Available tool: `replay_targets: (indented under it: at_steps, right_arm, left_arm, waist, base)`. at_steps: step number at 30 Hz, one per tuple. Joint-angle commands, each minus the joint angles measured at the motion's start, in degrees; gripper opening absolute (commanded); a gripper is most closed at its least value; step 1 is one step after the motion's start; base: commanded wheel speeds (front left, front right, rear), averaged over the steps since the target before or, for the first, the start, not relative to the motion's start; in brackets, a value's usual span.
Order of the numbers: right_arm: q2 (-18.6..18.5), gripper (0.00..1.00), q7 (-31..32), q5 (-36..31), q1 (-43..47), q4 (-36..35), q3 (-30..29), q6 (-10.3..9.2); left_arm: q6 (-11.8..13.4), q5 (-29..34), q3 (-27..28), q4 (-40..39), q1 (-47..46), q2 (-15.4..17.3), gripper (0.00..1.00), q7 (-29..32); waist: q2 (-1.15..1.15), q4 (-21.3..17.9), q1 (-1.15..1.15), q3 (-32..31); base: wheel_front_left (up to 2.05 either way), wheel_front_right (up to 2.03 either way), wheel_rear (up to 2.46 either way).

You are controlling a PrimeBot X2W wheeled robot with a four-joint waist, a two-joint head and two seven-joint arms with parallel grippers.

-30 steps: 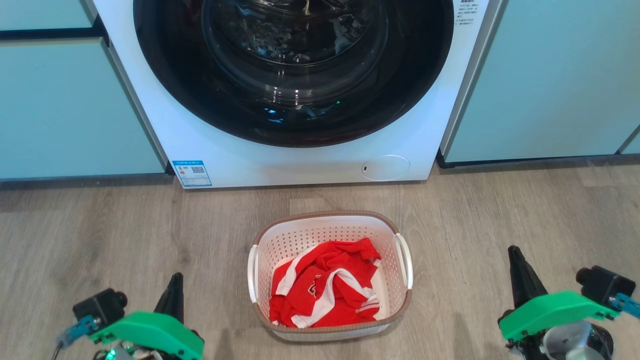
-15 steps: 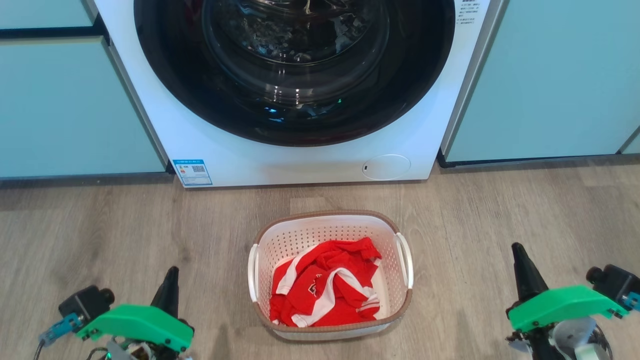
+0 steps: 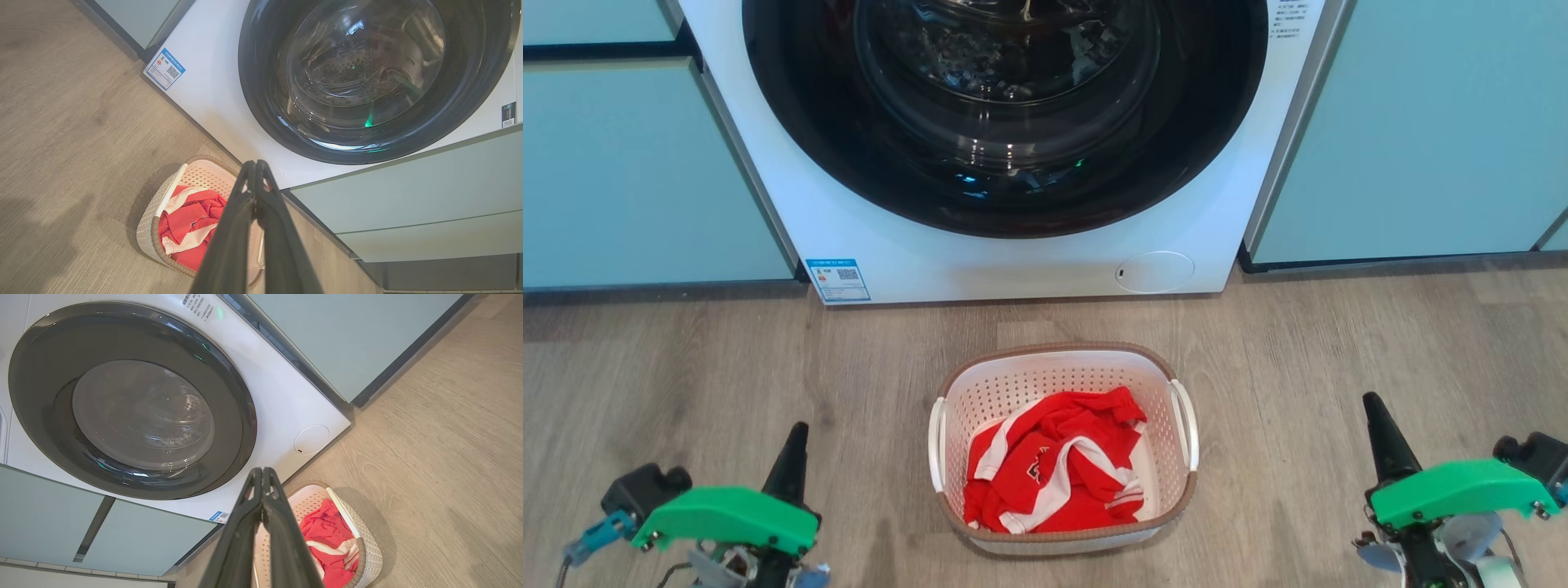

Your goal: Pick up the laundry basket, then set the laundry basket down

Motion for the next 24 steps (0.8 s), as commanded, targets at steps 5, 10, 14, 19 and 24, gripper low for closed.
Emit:
replay_targets:
  at_steps: [5, 10, 14, 19, 24]
  right_arm:
    - [-1.06, 0.0, 0.65, 4.31, -3.28, -1.3, 0.07, -0.19]
    - [-1.09, 0.0, 1.36, 8.48, -3.76, -0.89, -0.23, -0.21]
    - [-1.11, 0.0, 1.84, 11.26, -4.08, -0.61, -0.44, -0.22]
    - [-1.12, 0.0, 2.44, 14.72, -4.48, -0.27, -0.71, -0.23]
    - [-1.13, 0.0, 3.06, 18.17, -4.88, 0.07, -0.99, -0.24]
  left_arm:
    - [-1.32, -3.38, 2.99, -0.98, -4.21, -0.07, 0.0, 0.84]
    - [-2.44, -6.72, 4.35, -0.45, -4.81, -0.66, 0.0, 1.63]
    - [-3.18, -8.94, 5.27, -0.1, -5.21, -1.05, 0.0, 2.17]
    - [-4.1, -11.72, 6.42, 0.35, -5.71, -1.55, 0.0, 2.84]
    - [-5.03, -14.49, 7.57, 0.79, -6.2, -2.05, 0.0, 3.51]
  waist:
    - [0.0, 0.04, 0.0, 0.04]
    - [0.0, 0.09, 0.0, 0.09]
    - [0.0, 0.12, 0.0, 0.13]
    - [0.0, 0.16, 0.0, 0.17]
    - [0.0, 0.2, 0.0, 0.22]
  base:
    - [0.0, 0.0, 0.0]
    - [0.0, 0.0, 0.0]
    - [0.0, 0.0, 0.0]
    - [0.0, 0.0, 0.0]
    - [0.0, 0.0, 0.0]
